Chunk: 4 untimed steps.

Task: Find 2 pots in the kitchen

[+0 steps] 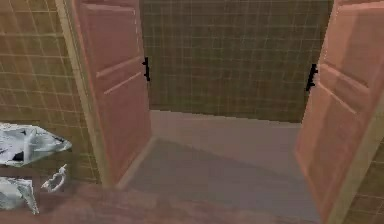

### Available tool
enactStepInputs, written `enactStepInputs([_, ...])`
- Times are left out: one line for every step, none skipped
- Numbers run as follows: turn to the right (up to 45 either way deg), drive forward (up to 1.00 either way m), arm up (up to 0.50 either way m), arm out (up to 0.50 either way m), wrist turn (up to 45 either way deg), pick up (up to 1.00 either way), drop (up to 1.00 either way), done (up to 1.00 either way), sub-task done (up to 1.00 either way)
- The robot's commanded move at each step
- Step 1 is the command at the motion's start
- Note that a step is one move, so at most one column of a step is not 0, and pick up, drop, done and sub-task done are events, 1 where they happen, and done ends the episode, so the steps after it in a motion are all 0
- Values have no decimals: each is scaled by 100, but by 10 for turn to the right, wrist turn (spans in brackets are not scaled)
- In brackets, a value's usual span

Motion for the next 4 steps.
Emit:
enactStepInputs([0, 100, 0, 0, 0, 0, 0, 0, 0])
enactStepInputs([0, 100, 0, 0, 0, 0, 0, 0, 0])
enactStepInputs([30, 0, 0, 0, 0, 0, 0, 0, 0])
enactStepInputs([0, 25, 0, 0, 0, 0, 0, 0, 0])
